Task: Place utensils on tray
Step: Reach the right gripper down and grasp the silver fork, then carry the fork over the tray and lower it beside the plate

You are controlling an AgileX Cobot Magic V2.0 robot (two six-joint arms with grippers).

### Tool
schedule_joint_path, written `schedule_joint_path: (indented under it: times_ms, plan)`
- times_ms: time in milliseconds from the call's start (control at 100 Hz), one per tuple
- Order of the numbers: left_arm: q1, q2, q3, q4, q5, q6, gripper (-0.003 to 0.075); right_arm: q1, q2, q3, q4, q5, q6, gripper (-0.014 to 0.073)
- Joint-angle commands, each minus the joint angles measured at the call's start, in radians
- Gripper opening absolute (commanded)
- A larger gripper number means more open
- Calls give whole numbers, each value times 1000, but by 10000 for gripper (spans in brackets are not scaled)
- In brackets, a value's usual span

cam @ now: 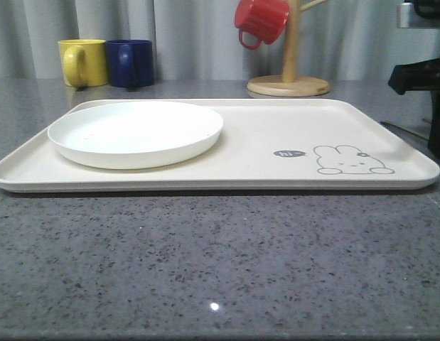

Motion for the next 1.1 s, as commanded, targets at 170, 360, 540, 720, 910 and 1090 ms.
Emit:
schedule_joint_path:
  times_ms: [170, 360, 540, 720, 910, 1090]
  plan:
    - [-7, 12, -26, -11, -82, -3, -19, -2, -19, -31, -7, -1, -12, -63]
    - [-7, 12, -26, -11, -82, -3, -19, -2, -38, -105, -7, 51, 14, -61]
    - [-7, 12, -26, -11, -82, -3, -19, 28, -90, -203, -13, 97, 134, -59]
    - [-7, 12, -26, -11, -82, -3, -19, 137, -106, -223, -53, 95, 280, -59]
    - [-7, 12, -26, -11, -82, -3, -19, 319, -85, -222, -205, 50, 514, -59]
    - [-7, 12, -26, -11, -82, -3, -19, 421, -32, -232, -310, -11, 675, -59]
